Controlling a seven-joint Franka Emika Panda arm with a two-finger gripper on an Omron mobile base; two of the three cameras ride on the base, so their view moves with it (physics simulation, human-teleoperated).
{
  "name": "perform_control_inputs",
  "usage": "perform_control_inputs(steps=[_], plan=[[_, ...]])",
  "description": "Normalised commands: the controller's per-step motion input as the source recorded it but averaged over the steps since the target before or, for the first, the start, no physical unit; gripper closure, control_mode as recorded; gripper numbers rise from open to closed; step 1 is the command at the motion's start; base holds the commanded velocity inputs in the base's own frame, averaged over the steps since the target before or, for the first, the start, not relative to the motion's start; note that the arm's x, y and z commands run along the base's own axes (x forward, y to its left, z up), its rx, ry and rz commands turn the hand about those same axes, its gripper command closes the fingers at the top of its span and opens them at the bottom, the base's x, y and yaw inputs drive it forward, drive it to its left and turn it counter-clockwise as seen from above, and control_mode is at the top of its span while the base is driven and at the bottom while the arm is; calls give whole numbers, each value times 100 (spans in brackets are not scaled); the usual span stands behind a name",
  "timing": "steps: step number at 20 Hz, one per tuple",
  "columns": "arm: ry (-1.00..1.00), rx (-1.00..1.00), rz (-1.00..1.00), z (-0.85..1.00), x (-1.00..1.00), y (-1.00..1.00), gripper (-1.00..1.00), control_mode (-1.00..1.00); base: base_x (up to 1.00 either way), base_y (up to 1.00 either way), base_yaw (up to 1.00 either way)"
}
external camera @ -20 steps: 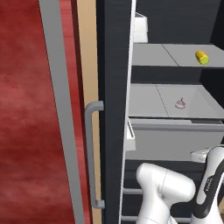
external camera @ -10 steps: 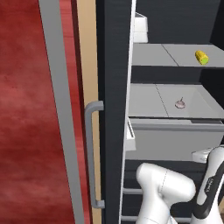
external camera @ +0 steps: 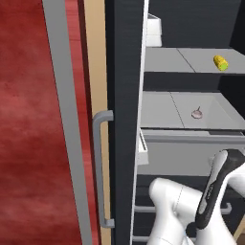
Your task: Retrieve the bottle and the shaker from the cabinet and place them next to the mixing bowl on the counter. Then add garlic from the fridge to the mixing bowl.
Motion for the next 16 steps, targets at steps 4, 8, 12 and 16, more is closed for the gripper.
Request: perform_control_inputs(steps=[4, 8, 12, 16], plan=[[16, -10, -31, 21, 33, -14, -100, -100, 0, 0, 0], [13, -9, -21, 23, 49, -11, -100, -100, 0, 0, 0], [4, -3, -6, 29, 38, -18, -100, -100, 0, 0, 0], [0, 1, 3, 28, 27, -21, -100, -100, 0, 0, 0]])
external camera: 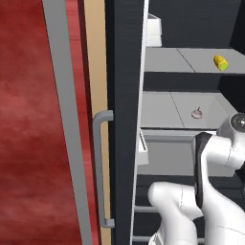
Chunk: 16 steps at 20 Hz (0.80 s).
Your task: Retrieve the bottle and the shaker from the cabinet and place them next to the mixing bowl on the counter. Then add garlic from the fridge to the mixing bowl.
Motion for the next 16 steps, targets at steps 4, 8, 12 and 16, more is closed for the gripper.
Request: perform_control_inputs(steps=[4, 8, 12, 16], plan=[[0, 5, 2, 34, 28, -6, -100, -100, 0, 0, 0], [0, 7, 2, 24, 37, 0, -100, -100, 0, 0, 0], [0, 10, 0, 26, 59, 0, -100, -100, 0, 0, 0], [0, 2, 0, 3, 57, 0, -100, -100, 0, 0, 0]])
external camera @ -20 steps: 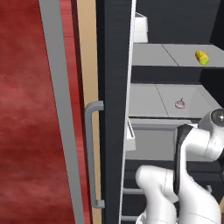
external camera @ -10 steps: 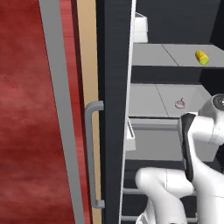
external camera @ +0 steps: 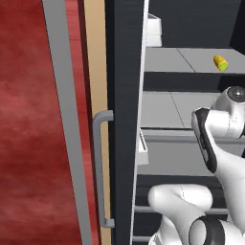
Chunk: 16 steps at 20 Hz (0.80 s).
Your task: Retrieve the bottle and the shaker from the cabinet and place them next to the mixing bowl on the counter. Then add garlic from the fridge to the mixing bowl.
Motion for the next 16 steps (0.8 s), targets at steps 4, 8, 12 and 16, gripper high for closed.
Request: perform_control_inputs(steps=[4, 8, 12, 16], plan=[[1, 0, 0, -12, 42, -18, -100, -100, 0, 0, 0], [3, 0, 0, -8, 48, -15, -100, -100, 0, 0, 0], [1, 0, 0, -22, 43, -16, -100, -100, 0, 0, 0], [0, 1, 0, -25, 42, -22, -100, -100, 0, 0, 0]])
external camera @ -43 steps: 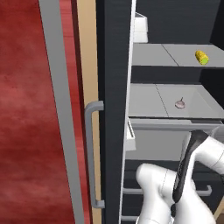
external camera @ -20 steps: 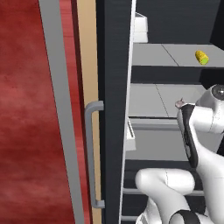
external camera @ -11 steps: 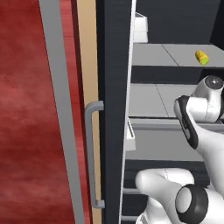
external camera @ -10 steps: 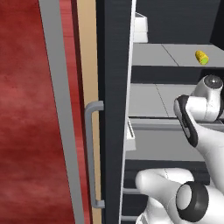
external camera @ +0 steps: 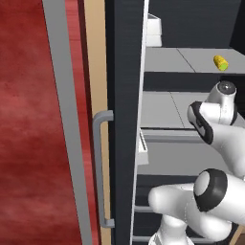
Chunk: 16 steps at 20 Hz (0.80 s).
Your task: Retrieve the bottle and the shaker from the cabinet and place them next to the mixing bowl on the counter. Then add garlic from the fridge to the mixing bowl.
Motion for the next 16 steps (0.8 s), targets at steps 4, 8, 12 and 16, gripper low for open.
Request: perform_control_inputs(steps=[4, 8, 12, 16], plan=[[0, 2, 0, -25, 43, -22, -100, -100, 0, 0, 0], [0, 3, 0, -21, 40, -20, -100, -100, 0, 0, 0], [1, 3, 0, -14, 43, -16, -100, -100, 0, 0, 0], [3, 3, 0, -14, 45, -13, -100, -100, 0, 0, 0]])
